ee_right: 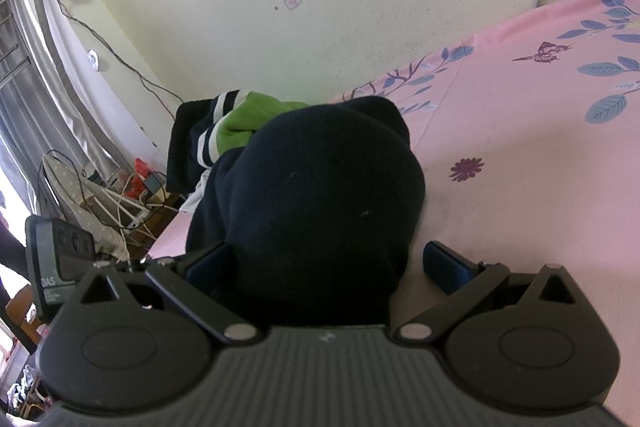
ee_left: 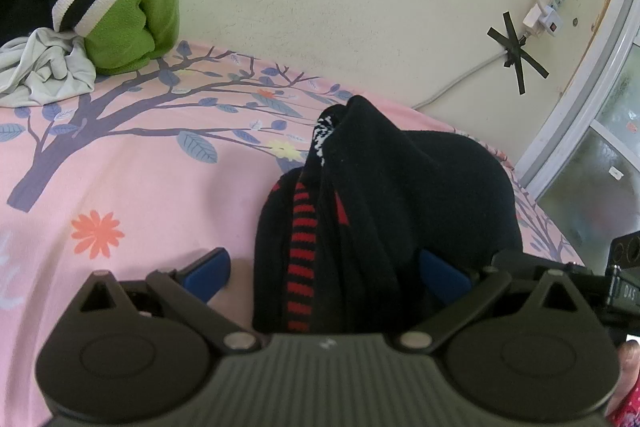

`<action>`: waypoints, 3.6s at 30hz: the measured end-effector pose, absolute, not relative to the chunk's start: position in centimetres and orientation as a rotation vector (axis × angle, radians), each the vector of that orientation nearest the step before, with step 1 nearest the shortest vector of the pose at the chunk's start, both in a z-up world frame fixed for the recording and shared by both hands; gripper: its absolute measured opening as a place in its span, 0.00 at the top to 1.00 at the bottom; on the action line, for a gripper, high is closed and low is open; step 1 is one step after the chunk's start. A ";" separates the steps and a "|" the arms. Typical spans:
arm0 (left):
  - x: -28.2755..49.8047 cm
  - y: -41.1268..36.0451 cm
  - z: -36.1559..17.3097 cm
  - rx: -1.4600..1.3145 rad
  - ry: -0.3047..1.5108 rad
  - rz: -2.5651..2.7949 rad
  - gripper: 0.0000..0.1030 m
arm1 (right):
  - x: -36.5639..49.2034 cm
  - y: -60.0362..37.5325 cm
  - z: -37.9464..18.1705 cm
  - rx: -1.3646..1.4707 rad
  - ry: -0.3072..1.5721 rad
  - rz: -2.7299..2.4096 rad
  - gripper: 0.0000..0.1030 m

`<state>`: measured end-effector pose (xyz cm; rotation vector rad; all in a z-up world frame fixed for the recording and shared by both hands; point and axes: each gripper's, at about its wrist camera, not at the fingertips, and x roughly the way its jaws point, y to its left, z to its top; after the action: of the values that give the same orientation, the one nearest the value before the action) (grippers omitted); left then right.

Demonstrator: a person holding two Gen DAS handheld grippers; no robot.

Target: Fold small clothes

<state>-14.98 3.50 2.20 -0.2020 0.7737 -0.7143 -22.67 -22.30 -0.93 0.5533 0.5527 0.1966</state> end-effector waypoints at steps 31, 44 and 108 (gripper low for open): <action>-6.1 -26.2 8.2 -0.151 0.843 -1.086 0.12 | -25.1 -41.9 7.5 0.477 0.344 -0.127 0.54; -1.5 -40.1 1.8 -0.027 0.914 -0.934 0.04 | -22.3 -51.4 2.2 0.499 0.360 -0.546 0.12; -15.7 -15.7 3.5 0.198 0.617 -0.636 0.00 | -34.0 -27.2 0.7 0.412 0.298 -0.689 0.05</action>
<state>-15.68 -15.70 3.52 0.1975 0.6168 -0.6364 -34.00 -27.20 0.71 0.4116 0.2977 -0.6885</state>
